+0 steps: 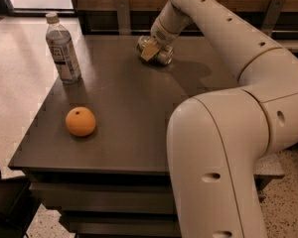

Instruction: Knock 7up can over

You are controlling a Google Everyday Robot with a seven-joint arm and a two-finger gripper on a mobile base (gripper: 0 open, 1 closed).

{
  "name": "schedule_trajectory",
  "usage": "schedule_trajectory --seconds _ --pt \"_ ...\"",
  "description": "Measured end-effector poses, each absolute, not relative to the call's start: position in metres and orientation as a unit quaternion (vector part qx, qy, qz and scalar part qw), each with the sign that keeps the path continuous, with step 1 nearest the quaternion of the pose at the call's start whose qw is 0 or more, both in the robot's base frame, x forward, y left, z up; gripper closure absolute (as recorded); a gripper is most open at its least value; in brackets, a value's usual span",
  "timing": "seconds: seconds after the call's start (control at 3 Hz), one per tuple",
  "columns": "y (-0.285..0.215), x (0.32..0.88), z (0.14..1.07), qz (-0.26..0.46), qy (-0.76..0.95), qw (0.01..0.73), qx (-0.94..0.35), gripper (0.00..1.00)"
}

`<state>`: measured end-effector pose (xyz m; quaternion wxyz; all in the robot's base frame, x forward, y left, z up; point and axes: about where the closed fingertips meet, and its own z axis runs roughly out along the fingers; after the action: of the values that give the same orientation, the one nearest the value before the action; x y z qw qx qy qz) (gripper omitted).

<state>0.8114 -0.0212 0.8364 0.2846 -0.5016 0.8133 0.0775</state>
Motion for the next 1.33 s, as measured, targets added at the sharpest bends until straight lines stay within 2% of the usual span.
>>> schedule_trajectory --seconds 1.33 --pt "-0.0109 0.8075 0.8257 0.081 0.811 0.247 -0.524 1.00"
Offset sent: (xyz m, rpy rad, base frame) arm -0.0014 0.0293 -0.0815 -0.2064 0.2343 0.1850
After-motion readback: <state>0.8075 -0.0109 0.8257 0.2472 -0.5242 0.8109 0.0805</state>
